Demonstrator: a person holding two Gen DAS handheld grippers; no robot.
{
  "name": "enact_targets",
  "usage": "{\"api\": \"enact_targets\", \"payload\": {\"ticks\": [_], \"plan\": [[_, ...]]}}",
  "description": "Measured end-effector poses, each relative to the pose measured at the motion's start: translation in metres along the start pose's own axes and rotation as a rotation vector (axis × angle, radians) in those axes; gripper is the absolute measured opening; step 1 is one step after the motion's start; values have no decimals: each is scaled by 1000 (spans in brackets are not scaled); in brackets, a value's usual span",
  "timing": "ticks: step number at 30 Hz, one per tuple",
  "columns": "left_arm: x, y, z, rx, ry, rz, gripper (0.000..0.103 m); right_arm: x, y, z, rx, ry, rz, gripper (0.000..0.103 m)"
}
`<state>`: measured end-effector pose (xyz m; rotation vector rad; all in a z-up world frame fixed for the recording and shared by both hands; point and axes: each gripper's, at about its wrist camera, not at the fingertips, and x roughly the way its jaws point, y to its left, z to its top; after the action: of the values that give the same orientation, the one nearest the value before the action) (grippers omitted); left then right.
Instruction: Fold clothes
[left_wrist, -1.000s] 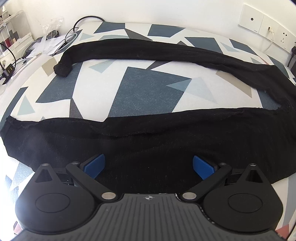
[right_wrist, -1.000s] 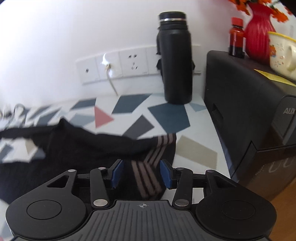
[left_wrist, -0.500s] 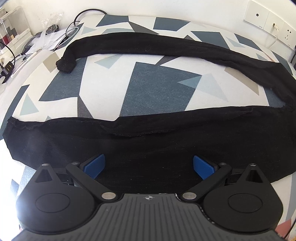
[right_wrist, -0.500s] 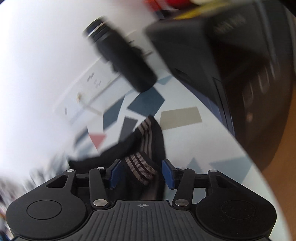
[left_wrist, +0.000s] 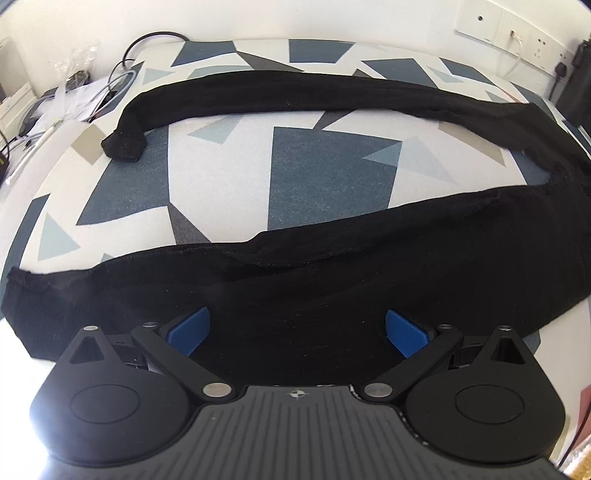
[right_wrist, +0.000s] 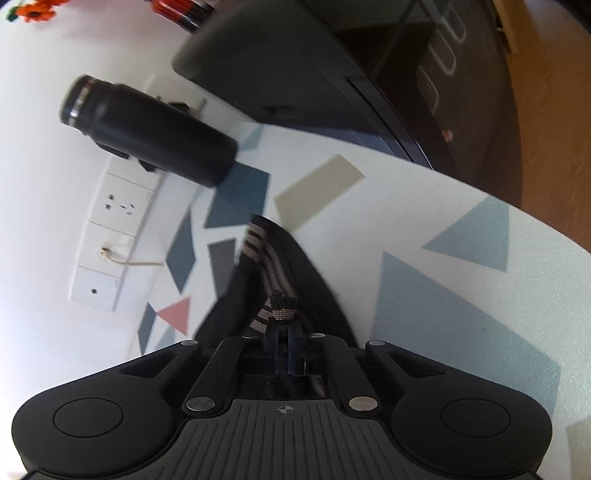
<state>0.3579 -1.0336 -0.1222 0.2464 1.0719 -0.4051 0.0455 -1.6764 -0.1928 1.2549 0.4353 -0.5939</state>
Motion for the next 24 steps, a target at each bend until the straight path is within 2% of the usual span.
{"api": "enact_targets", "payload": {"ticks": [3,6,10,12,13,14,15,16,17,20,24], "plan": [[0,8,0,31,14,-20,103,-40,20,-9,-79,-58,85,4],[-1,14,0,71,29,-34,103,-74,13,-21,-101,-51,41,4],[-2,18,-3,130,29,-65,103,-98,-33,-47,-46,-22,-154,4],[-3,19,-4,147,29,-75,103,-99,-51,-62,-61,8,-300,6],[-3,18,-4,154,30,-78,103,-98,-59,-69,-75,24,-377,10],[-3,18,-4,160,31,-81,103,-100,-58,-75,-110,9,-436,11],[-3,18,-4,164,32,-83,103,-104,-52,-80,-160,-29,-481,30],[-2,18,-4,166,32,-85,103,-106,-42,-84,-224,-68,-522,34],[-2,18,-3,166,31,-84,103,-108,-30,-87,-304,-102,-538,34],[-2,17,-4,160,27,-81,103,-97,12,-92,-532,-136,-490,36],[-3,15,-7,130,4,-68,103,-46,61,-106,-803,-42,-396,38]]}}
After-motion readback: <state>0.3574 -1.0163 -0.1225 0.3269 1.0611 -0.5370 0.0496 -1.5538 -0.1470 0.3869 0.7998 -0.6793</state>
